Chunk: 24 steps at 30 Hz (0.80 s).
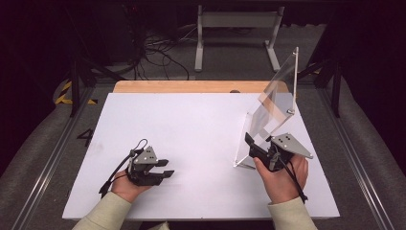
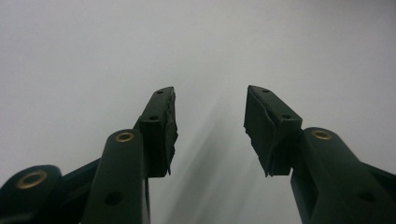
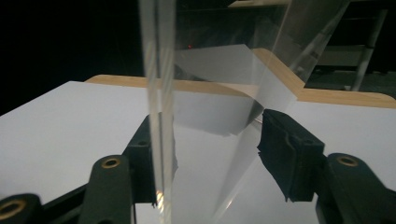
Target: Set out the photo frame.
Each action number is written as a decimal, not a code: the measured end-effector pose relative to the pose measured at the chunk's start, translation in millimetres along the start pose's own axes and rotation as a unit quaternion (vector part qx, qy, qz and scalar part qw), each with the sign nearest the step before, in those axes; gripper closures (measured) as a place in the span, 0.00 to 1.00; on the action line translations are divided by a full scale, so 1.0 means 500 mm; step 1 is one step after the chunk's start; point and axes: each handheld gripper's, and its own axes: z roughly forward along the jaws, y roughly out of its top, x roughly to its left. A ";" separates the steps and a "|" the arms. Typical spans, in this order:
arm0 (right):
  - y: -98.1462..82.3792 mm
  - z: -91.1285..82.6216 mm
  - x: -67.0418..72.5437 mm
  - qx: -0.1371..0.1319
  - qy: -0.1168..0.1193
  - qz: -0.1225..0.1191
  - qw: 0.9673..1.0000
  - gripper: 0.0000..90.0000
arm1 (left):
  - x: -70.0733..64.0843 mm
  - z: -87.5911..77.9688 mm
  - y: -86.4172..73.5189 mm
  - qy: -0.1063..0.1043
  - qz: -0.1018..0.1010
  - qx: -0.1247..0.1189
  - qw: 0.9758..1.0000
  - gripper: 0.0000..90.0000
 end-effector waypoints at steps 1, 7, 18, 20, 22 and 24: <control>0.001 0.005 0.000 0.000 -0.008 -0.002 1.000 0.50 | 0.000 0.000 0.000 0.001 0.000 0.000 1.000 0.60; 0.001 0.015 0.004 0.009 -0.022 0.003 1.000 0.53 | 0.002 0.001 -0.002 0.001 0.000 0.002 1.000 0.60; 0.013 -0.012 -0.019 0.025 -0.032 0.004 0.999 0.69 | 0.001 0.002 -0.001 -0.001 -0.001 0.003 1.000 0.60; 0.016 -0.025 -0.036 0.033 -0.039 0.006 0.999 0.74 | 0.002 0.002 -0.001 0.000 -0.001 0.002 1.000 0.60; 0.018 -0.028 -0.039 0.036 -0.043 0.004 0.998 0.76 | 0.002 0.001 -0.001 -0.001 -0.002 0.002 1.000 0.60; 0.020 -0.036 -0.053 0.040 -0.050 0.002 0.998 0.80 | 0.002 0.001 -0.001 0.000 -0.001 0.001 1.000 0.60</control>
